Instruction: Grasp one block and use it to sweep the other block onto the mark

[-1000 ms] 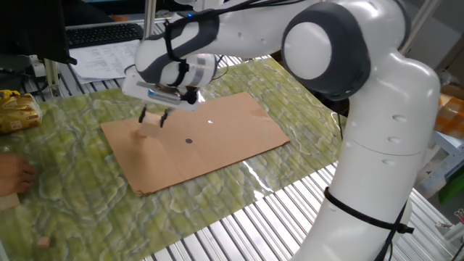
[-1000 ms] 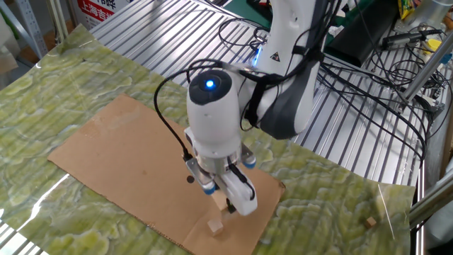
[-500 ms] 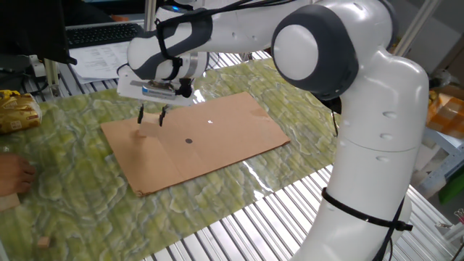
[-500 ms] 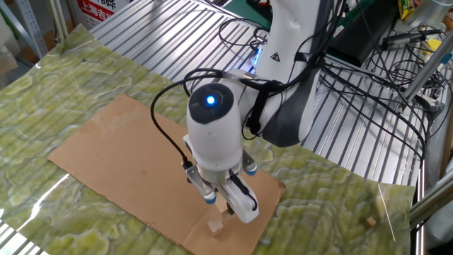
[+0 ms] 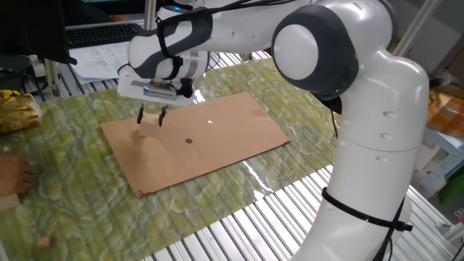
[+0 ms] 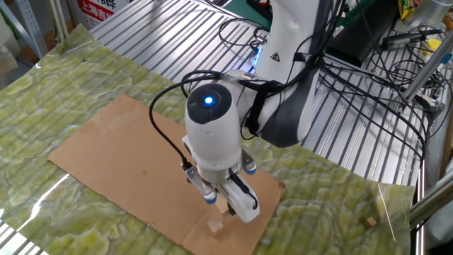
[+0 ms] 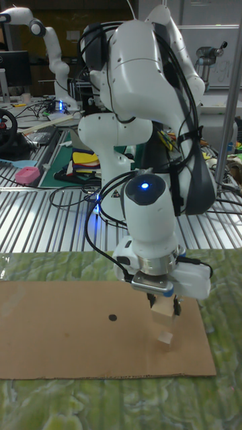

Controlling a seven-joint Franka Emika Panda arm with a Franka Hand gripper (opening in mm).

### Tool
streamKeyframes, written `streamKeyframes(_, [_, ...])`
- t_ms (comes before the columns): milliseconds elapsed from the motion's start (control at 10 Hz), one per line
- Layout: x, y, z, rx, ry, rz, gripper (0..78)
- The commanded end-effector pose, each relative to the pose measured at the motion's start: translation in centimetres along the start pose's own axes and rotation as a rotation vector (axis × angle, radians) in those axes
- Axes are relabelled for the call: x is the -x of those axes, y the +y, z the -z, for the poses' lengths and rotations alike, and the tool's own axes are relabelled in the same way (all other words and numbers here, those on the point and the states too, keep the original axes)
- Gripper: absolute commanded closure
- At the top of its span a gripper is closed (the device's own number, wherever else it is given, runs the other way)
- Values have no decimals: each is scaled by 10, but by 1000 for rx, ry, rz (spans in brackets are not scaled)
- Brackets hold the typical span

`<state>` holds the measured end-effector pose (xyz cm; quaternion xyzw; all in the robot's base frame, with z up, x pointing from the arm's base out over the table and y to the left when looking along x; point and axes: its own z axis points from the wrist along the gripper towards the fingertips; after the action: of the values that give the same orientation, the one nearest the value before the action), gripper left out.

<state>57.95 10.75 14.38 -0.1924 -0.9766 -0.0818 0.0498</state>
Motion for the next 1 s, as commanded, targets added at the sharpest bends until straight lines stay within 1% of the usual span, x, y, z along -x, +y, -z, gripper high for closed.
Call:
streamKeyframes(100, [-2,21,-3,78,-60,-105,763])
streamKeyframes(200, [0,21,-2,108,-60,-113,763])
streamKeyframes(300, [3,20,2,120,-55,-110,763])
streamKeyframes(400, [6,20,3,122,-54,-102,763])
streamKeyframes(500, [10,20,4,133,-54,-98,763])
streamKeyframes(600, [11,20,3,137,-54,-98,763])
streamKeyframes(700, [10,24,-1,144,-63,-103,763])
streamKeyframes(900, [8,30,-3,152,-64,-111,763])
streamKeyframes(1000, [6,37,-4,159,-67,-122,763])
